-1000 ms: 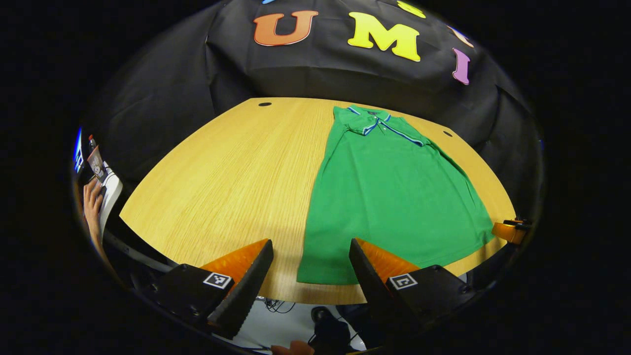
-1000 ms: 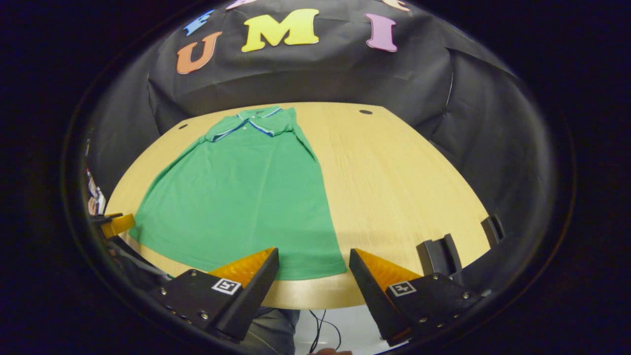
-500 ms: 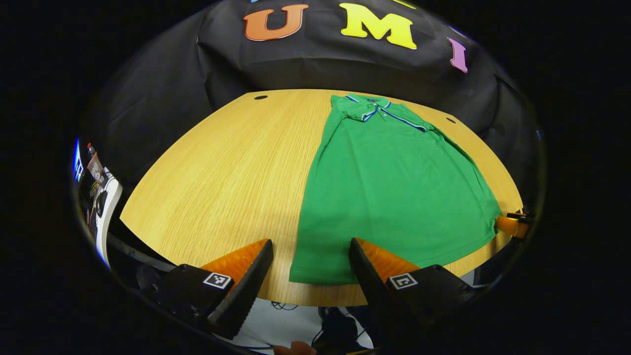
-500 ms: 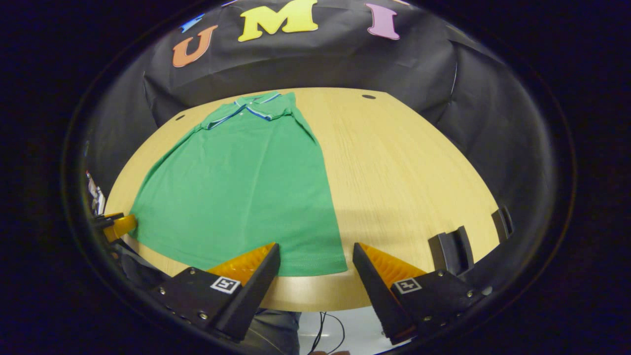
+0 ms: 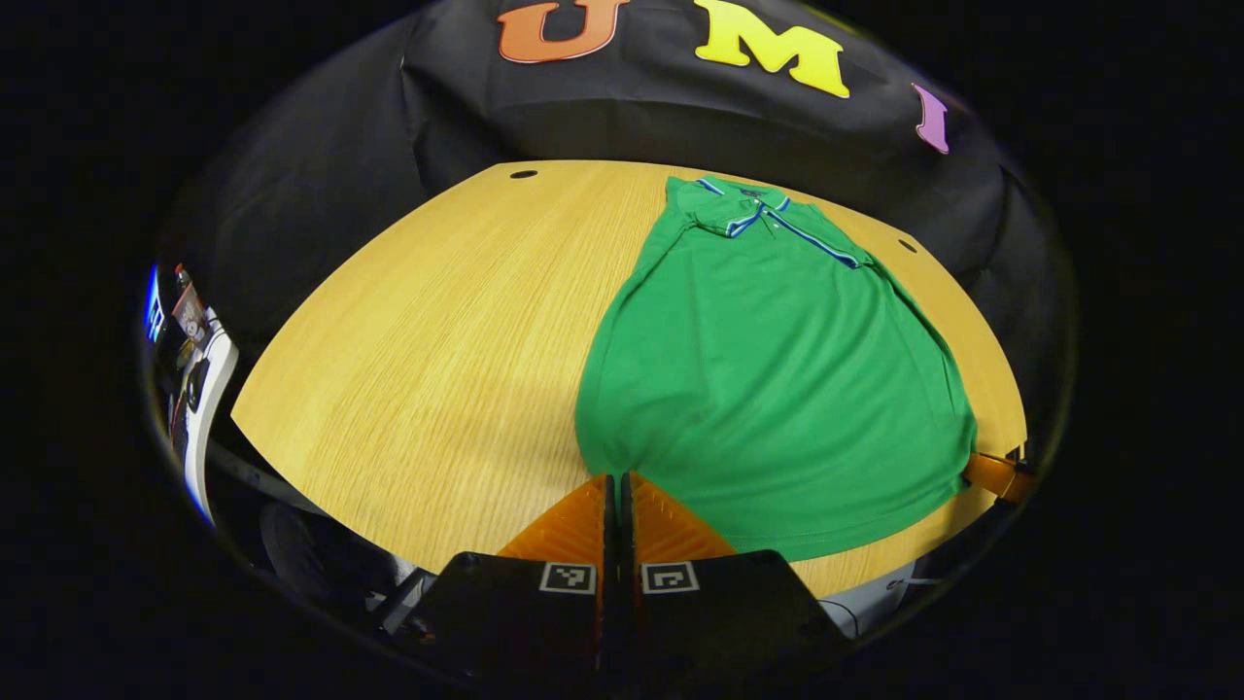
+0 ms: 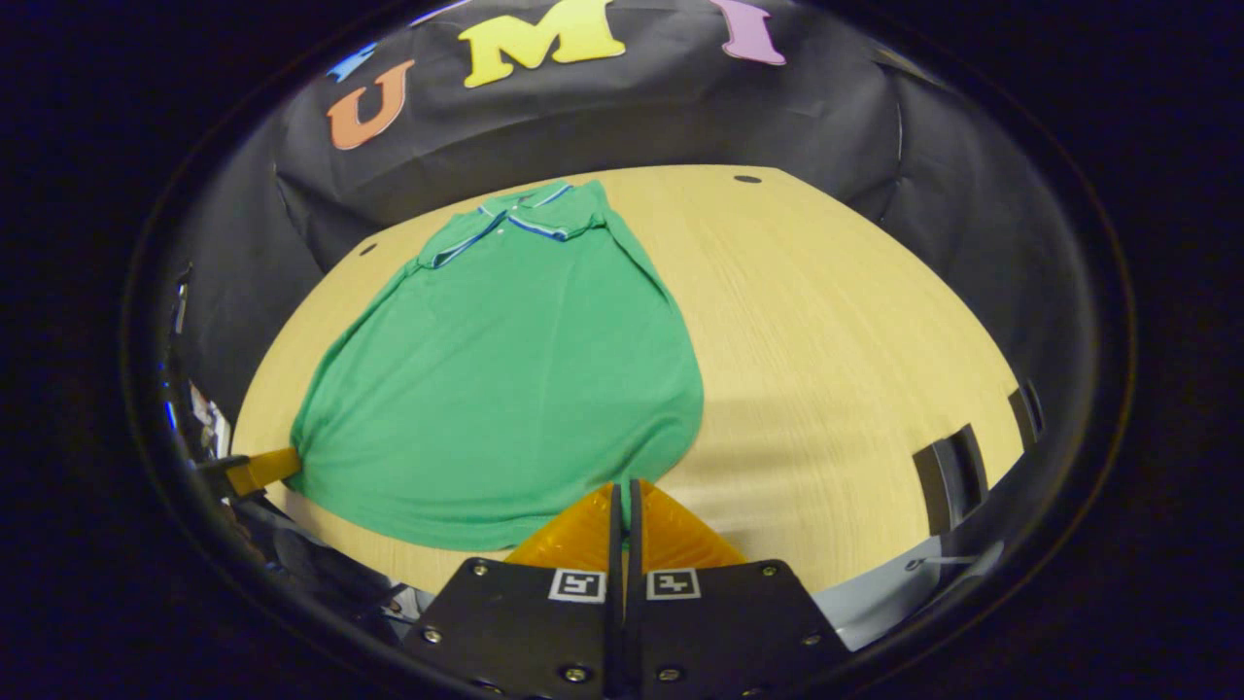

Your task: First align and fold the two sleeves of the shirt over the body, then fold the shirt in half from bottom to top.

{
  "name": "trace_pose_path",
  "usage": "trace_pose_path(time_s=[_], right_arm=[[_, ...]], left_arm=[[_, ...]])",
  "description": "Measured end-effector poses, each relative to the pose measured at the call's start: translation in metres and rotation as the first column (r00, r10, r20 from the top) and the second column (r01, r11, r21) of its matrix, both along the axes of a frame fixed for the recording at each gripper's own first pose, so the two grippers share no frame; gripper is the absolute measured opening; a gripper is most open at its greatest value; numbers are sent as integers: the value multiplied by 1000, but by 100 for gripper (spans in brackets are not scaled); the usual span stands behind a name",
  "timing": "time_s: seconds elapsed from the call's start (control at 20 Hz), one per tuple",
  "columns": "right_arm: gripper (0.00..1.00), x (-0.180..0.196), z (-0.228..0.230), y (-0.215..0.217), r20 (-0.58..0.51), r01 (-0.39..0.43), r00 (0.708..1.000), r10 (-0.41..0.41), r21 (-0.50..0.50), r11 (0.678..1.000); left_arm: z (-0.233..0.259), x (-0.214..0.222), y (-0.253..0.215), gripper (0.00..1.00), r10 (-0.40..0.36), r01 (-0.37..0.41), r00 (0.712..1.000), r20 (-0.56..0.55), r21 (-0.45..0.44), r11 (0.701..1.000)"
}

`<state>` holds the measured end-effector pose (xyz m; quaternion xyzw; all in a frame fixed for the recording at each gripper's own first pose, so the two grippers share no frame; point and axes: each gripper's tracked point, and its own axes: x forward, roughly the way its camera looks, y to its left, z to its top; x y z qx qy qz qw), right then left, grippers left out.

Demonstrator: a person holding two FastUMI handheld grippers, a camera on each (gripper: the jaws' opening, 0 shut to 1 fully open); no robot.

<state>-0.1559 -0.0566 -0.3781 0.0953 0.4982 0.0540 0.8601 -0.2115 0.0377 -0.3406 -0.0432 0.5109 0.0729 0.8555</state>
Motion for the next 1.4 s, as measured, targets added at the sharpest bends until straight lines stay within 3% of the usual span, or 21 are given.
trace_pose_path(time_s=[0.3,0.55,0.85,1.4], right_arm=[[1,2,5,1,-10,12,1000,-12,5,1000],[1,26,22,8,31,-8,999,8,1,1000],[1,69,31,19,57,-10,998,9,13,1000],[1,169,34,26,80,-12,997,8,47,999]], left_arm=[[13,8,-5,3,-24,25,999,33,-31,999],[22,26,-6,3,-28,31,998,56,-41,999],[25,62,1,3,-17,19,998,60,-44,999],[30,164,-7,3,5,1,996,85,-62,998]])
